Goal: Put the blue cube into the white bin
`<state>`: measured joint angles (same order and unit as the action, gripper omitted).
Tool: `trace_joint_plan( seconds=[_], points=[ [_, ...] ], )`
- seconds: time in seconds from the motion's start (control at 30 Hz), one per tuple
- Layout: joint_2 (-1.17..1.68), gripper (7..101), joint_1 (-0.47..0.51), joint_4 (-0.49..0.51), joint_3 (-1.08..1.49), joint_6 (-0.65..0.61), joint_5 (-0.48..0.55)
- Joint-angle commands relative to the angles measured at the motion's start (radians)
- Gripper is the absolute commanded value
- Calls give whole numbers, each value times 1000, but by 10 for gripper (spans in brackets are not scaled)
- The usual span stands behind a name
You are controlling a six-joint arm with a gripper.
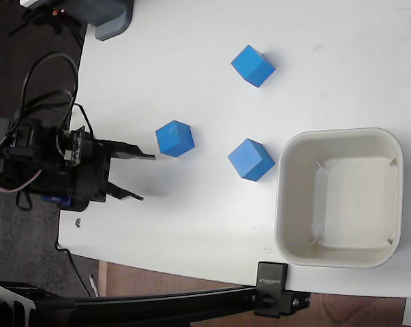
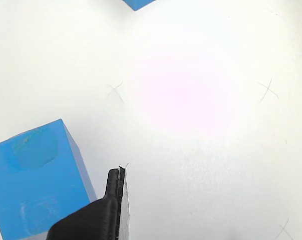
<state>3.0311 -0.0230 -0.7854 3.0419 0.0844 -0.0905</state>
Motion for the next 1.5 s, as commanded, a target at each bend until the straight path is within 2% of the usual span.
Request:
trace_joint_plan(
  seconds=[0.03,1.33,1.5],
  points=[
    [23,1003,5,12,-49,2,-3],
    [23,1003,0,14,-49,-9,11],
    [23,1003,26,5,-86,-3,18]
  ],
)
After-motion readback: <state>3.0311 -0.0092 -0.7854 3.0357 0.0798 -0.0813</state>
